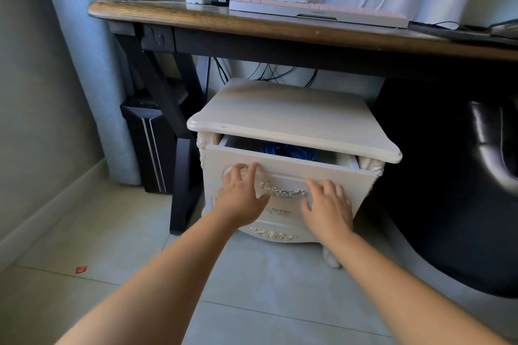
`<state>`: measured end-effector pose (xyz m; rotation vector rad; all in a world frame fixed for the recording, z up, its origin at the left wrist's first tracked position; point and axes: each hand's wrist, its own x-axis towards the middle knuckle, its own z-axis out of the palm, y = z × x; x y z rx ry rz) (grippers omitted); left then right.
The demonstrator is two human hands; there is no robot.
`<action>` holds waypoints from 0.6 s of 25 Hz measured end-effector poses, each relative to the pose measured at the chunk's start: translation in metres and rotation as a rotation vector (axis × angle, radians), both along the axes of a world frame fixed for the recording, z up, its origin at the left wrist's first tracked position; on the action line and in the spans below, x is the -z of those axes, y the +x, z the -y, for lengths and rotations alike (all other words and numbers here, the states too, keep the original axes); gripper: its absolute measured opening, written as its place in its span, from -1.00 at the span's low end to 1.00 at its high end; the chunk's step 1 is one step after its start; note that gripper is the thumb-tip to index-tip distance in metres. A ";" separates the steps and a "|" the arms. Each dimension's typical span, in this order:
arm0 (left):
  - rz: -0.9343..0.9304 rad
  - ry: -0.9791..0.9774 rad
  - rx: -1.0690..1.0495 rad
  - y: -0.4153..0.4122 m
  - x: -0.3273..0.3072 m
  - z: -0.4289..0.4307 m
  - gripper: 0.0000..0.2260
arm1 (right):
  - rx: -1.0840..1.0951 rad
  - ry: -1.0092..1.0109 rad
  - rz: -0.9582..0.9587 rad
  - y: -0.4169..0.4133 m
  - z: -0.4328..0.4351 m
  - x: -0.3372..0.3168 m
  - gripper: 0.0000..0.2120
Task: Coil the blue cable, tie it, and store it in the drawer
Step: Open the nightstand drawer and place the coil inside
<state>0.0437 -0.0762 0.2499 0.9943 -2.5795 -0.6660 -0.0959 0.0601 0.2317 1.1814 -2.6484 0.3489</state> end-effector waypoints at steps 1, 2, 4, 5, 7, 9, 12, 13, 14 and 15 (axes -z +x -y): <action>0.059 -0.070 0.010 -0.005 0.002 0.007 -0.31 | -0.005 0.012 0.012 -0.005 0.004 0.002 -0.53; 0.113 -0.118 0.023 -0.010 0.004 0.013 -0.31 | -0.008 0.022 0.026 -0.010 0.009 0.004 -0.50; 0.190 -0.148 0.051 -0.020 0.011 0.023 -0.32 | -0.014 0.039 0.043 -0.023 0.016 0.008 -0.45; 0.210 -0.155 0.063 -0.025 0.013 0.028 -0.33 | -0.020 0.057 0.050 -0.028 0.018 0.012 -0.43; 0.233 -0.169 0.076 -0.035 0.017 0.037 -0.34 | -0.036 0.102 0.090 -0.036 0.024 0.016 -0.41; 0.229 -0.169 0.084 -0.045 0.019 0.046 -0.34 | -0.050 0.129 0.146 -0.043 0.030 0.018 -0.37; 0.276 -0.166 0.113 -0.052 0.022 0.054 -0.34 | -0.047 0.152 0.182 -0.047 0.037 0.021 -0.31; 0.298 -0.160 0.124 -0.053 0.024 0.055 -0.34 | -0.042 0.145 0.181 -0.047 0.039 0.021 -0.30; 0.318 -0.152 0.135 -0.054 0.026 0.054 -0.33 | -0.037 0.139 0.183 -0.046 0.040 0.022 -0.29; 0.321 -0.152 0.135 -0.054 0.028 0.054 -0.33 | -0.033 0.126 0.187 -0.046 0.041 0.022 -0.29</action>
